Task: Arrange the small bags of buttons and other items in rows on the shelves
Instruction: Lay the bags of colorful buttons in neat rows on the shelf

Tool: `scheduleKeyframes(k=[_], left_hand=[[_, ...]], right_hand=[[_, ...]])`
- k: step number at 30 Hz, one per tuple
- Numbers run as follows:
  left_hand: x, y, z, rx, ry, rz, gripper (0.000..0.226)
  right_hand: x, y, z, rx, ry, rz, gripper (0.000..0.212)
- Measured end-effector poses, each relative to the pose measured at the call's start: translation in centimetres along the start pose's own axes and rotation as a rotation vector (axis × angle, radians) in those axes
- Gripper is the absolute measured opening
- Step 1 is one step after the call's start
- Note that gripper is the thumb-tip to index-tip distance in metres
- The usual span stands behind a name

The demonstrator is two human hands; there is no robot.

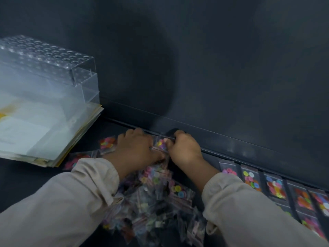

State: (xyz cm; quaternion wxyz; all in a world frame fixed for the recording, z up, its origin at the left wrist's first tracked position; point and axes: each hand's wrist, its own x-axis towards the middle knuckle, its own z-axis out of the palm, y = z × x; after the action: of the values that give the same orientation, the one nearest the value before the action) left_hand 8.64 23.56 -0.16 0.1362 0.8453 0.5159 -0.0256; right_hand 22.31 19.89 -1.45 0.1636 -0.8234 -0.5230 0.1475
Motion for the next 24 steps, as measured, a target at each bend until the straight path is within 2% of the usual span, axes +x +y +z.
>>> scheduleKeyframes(k=[3,5,8,11,13,16,21,24], left_hand=[[0.4,-0.1,0.2,-0.086,-0.033,-0.005,0.033],[0.5,-0.6,0.4,-0.165,-0.039,-0.002,0.028],[0.7,-1.2,0.8,-0.313,-0.037,0.01,0.025],[0.6,-1.4,0.6,-0.564,-0.006,-0.015,0.019],[0.3,-1.4,0.1,-0.675,0.003,-0.026,0.017],[-0.1,-0.7,-0.8,-0.829,-0.011,-0.034,0.017],[-0.5,0.6,-1.6,-0.884,0.011,-0.055,0.018],[-0.6,1.4,-1.7,-0.936,0.077,-0.093,0.017]], right_hand=[[0.9,-0.9,0.8,-0.027,-0.047,0.048,0.045],[1.2,-1.2,1.5,0.053,-0.072,0.051,0.044],[1.1,-0.8,2.0,0.4,-0.072,0.112,0.05],[0.4,-0.3,1.0,0.871,-0.07,0.176,0.041],[-0.3,0.2,-0.3,1.03,-0.08,0.183,0.03],[-1.1,1.4,-1.6,1.146,-0.125,0.177,0.016],[-2.5,3.4,-3.4,1.349,-0.266,0.276,0.014],[-3.1,4.5,-4.3,1.433,-0.29,0.309,0.014]])
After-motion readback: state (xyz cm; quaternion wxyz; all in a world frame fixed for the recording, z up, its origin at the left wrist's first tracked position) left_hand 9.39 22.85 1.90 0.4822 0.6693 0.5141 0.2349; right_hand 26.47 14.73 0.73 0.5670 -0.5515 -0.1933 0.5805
